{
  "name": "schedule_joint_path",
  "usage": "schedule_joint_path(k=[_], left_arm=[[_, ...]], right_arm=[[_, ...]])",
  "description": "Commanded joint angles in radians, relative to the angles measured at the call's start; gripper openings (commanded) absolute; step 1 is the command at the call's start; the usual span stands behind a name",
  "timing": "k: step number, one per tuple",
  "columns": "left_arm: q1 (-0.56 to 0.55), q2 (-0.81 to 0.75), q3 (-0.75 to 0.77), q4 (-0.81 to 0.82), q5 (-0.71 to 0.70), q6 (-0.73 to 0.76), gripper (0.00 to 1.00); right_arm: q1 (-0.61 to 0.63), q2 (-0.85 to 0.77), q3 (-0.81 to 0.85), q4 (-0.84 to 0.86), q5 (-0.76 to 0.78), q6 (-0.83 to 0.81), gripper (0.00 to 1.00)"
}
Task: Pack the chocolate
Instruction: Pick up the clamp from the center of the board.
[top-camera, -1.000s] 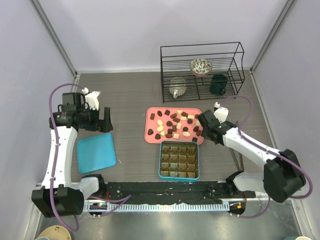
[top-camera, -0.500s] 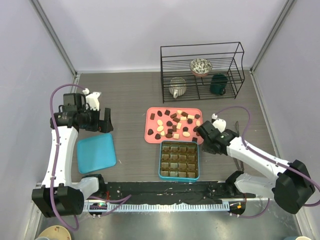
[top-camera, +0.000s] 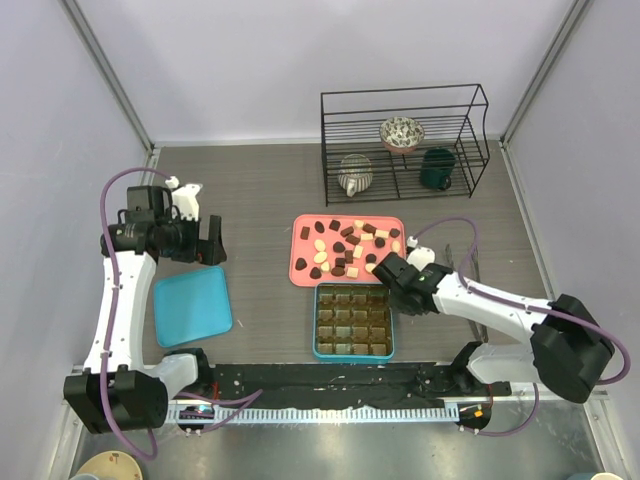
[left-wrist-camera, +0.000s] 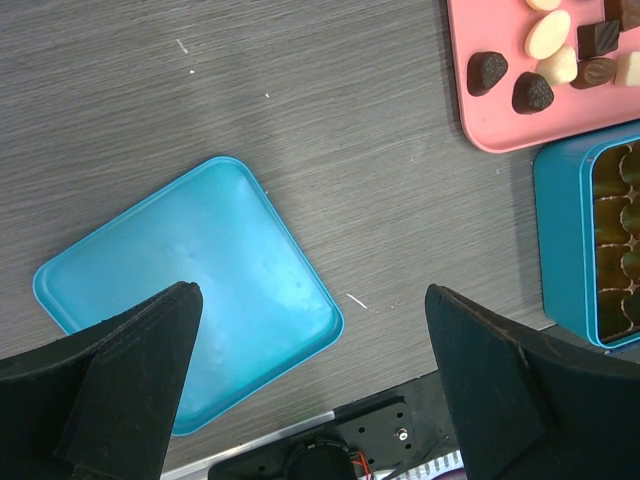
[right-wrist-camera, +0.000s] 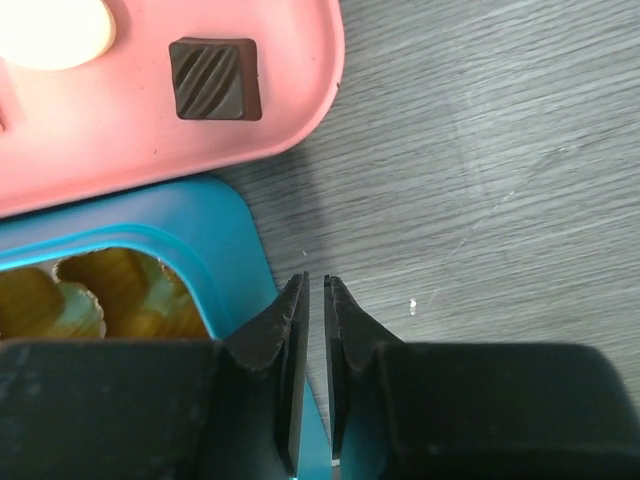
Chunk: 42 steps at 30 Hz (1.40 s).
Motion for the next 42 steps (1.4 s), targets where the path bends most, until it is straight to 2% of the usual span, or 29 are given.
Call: schedule_joint_path(k=[1,5,8,10,13,14,15,18,25,32,42], left_arm=[[-0.003,0.009,0.028,0.030,0.022,0.003,1.00],[-0.003,0.013,0.033,0.027,0.016,0.011,1.00],[-0.003,0.016,0.037,0.033,0.017,0.011,1.00],[-0.003,0.019,0.042,0.032,0.024,0.008,1.00],[-0.003,0.027,0.043,0.035,0.031,0.005,1.00],[-0.004,0.030,0.045,0.036,0.033,0.005,1.00],[-0.003,0.032,0.045,0.038,0.031,0.006,1.00],[-0.004,0.042,0.051,0.039,0.030,0.011,1.00],[-0.004,0.090,0.102,0.021,0.031,0.037,1.00],[-0.003,0.093,0.094,0.025,0.037,0.052,1.00],[-0.003,0.036,0.036,0.035,-0.010,0.083,1.00]], right_arm=[[0.008,0.025,0.060,0.030,0.053,0.049,0.19],[-0.056,-0.003,0.149,-0.057,0.113,-0.037,0.28],[-0.247,-0.047,0.223,-0.071,0.023,-0.229,0.39],[-0.405,-0.003,0.317,-0.125,-0.003,-0.400,0.43],[-0.522,0.058,0.417,-0.185,-0.021,-0.552,0.48],[-0.532,0.084,0.428,-0.188,-0.005,-0.571,0.50],[-0.538,0.095,0.429,-0.182,0.020,-0.585,0.58],[-0.555,0.140,0.393,-0.148,0.028,-0.608,0.70],[-0.619,0.232,0.350,-0.081,0.040,-0.620,0.74],[-0.690,0.289,0.373,-0.058,0.043,-0.611,0.74],[-0.705,0.362,0.369,0.047,-0.025,-0.587,0.71]])
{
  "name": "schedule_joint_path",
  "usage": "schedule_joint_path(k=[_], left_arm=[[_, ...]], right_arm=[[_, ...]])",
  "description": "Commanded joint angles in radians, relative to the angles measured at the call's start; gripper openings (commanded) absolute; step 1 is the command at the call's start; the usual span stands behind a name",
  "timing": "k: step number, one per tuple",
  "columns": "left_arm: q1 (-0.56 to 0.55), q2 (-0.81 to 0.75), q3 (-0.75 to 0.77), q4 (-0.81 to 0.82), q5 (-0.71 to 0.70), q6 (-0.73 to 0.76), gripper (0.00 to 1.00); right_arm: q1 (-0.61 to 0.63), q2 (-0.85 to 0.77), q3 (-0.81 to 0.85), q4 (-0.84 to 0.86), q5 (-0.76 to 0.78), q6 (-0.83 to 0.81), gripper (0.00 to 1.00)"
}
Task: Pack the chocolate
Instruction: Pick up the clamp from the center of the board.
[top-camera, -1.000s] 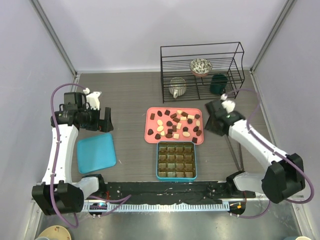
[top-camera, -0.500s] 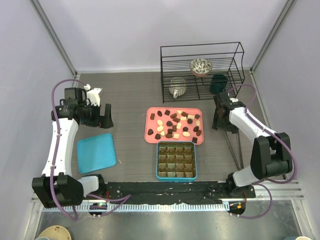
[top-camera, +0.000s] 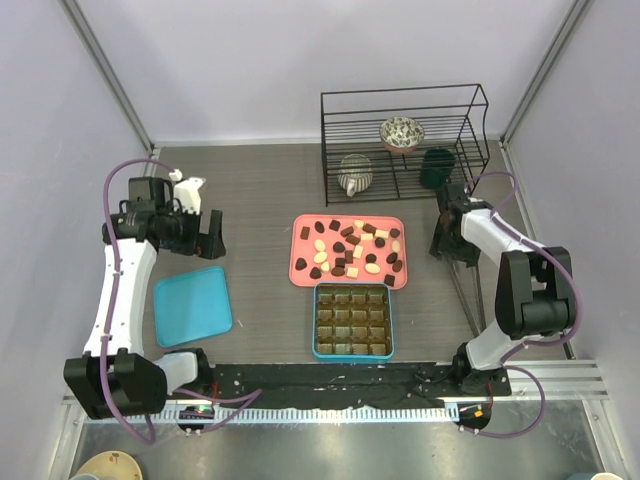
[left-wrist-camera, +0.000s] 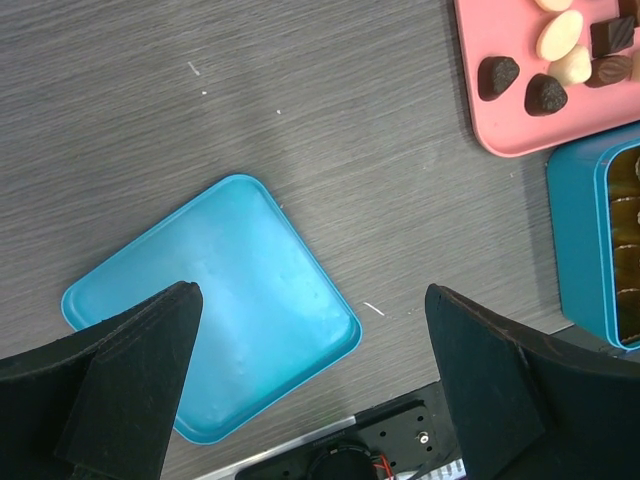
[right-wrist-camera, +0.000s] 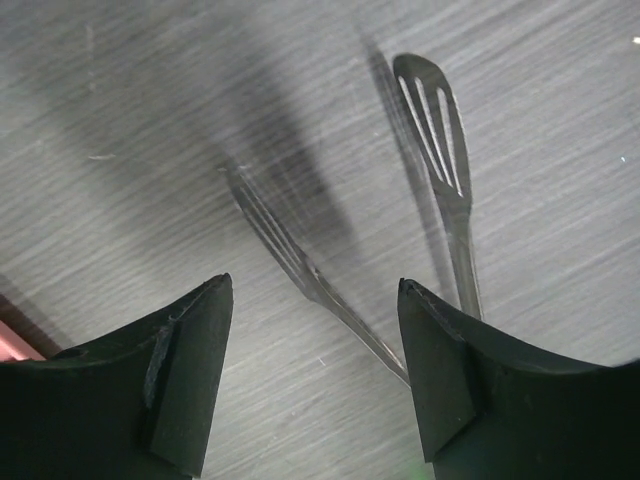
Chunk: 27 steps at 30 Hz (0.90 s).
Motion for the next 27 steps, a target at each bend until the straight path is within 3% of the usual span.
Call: schedule_joint_path(k=[1,3,4,7,10,13,15,21,27], left_arm=[[-0.003,-0.049,-0.025,0.030,-0.017,0.033,1.00],[-0.003,-0.057,-0.037,0.033,-0.020,0.033,1.00],[-0.003,-0.060,-0.042,0.037,-0.022,0.030,1.00],[-0.004,-0.071,-0.062,0.051,-0.016,0.018,1.00],[-0.003,-0.083,-0.074,0.063,-0.017,0.010,1.00],[-0.003,-0.089,-0.077,0.065,-0.022,0.005,1.00],[-0.003,-0.087,-0.072,0.054,-0.034,0.012,1.00],[-0.003,-0.092,-0.066,0.028,-0.077,0.016,1.00],[-0.004,-0.118,-0.082,0.025,-0.093,0.015,1.00]], right_arm=[[-0.007,0.011,0.018,0.066,-0.018,0.009,0.68],[-0.013,0.038,0.015,0.065,-0.021,0.021,0.64],[-0.018,0.046,0.013,0.065,-0.027,0.032,0.56],[-0.024,0.080,0.010,0.066,-0.038,0.043,0.42],[-0.025,0.104,0.013,0.068,-0.020,0.038,0.39],[-0.030,0.114,0.015,0.071,-0.018,0.046,0.26],[-0.032,0.114,0.018,0.075,-0.015,0.046,0.12],[-0.030,0.069,0.030,0.069,-0.004,0.045,0.01],[0.031,-0.033,0.088,0.010,-0.030,0.023,0.01]])
